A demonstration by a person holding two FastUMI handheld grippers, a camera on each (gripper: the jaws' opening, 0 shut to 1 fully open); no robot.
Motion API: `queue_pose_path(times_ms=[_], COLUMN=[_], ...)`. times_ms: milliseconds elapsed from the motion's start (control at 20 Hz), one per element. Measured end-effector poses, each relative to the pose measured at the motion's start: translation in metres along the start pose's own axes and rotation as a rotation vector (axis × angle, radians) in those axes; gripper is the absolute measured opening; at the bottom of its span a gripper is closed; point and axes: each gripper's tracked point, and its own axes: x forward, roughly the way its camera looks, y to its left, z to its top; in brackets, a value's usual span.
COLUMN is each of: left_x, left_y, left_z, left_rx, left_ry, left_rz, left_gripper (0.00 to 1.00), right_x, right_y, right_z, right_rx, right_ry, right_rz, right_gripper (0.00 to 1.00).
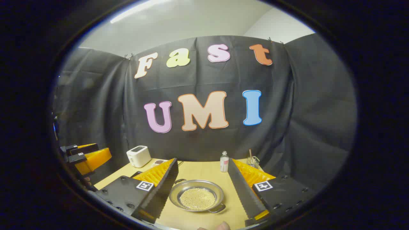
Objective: First push the handle of the pot to place it horizontally, then grasp the pot with both hands and set it on the induction cooktop.
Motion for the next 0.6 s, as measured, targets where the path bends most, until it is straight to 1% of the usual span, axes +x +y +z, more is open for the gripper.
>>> queue_pose_path(times_ms=[50, 100, 200, 250, 350, 400, 450, 500, 550, 600], left_x=[-0.0002, -0.0005, -0.0012, -0.0017, -0.0010, -0.0012, -0.0011, -0.0010, -0.0016, -0.0005], left_y=[-0.0011, -0.0024, -0.0033, -0.0041, -0.0043, -0.0053, -0.0053, -0.0044, -0.0043, -0.0043], left_z=[-0.0002, -0.0005, -0.0020, -0.0011, 0.0022, 0.0016, 0.0009, 0.0010, 0.0007, 0.0005], left_rx=[0.003, 0.000, -0.010, -0.014, -0.010, -0.004, -0.002, -0.003, -0.007, -0.009], left_ry=[0.001, 0.005, 0.011, 0.008, 0.002, 0.001, 0.002, 0.002, 0.003, 0.004], left_rz=[-0.001, -0.003, -0.003, -0.002, 0.000, -0.002, -0.001, 0.000, 0.000, 0.001], left_gripper=[0.95, 0.92, 0.92, 0.96, 0.96, 0.95, 0.92, 0.96, 0.96, 0.92], right_x=[-0.0009, -0.0016, -0.0033, -0.0041, -0.0043, -0.0037, -0.0030, -0.0037, -0.0029, -0.0022], right_y=[0.0002, 0.0018, 0.0027, 0.0025, 0.0024, 0.0030, 0.0029, 0.0030, 0.0036, 0.0045], right_z=[0.0013, 0.0010, 0.0038, 0.0049, 0.0054, 0.0051, 0.0058, 0.0064, 0.0068, 0.0063], right_rx=[-0.002, -0.006, -0.017, -0.023, -0.026, -0.025, -0.025, -0.025, -0.026, -0.026], right_ry=[0.001, 0.001, -0.006, -0.007, -0.006, -0.006, -0.006, -0.007, -0.006, -0.006], right_rz=[0.002, 0.007, 0.012, 0.014, 0.016, 0.017, 0.017, 0.018, 0.017, 0.018], right_gripper=[0.98, 0.98, 0.98, 0.99, 0.99, 0.98, 0.98, 0.98, 0.98, 0.99])
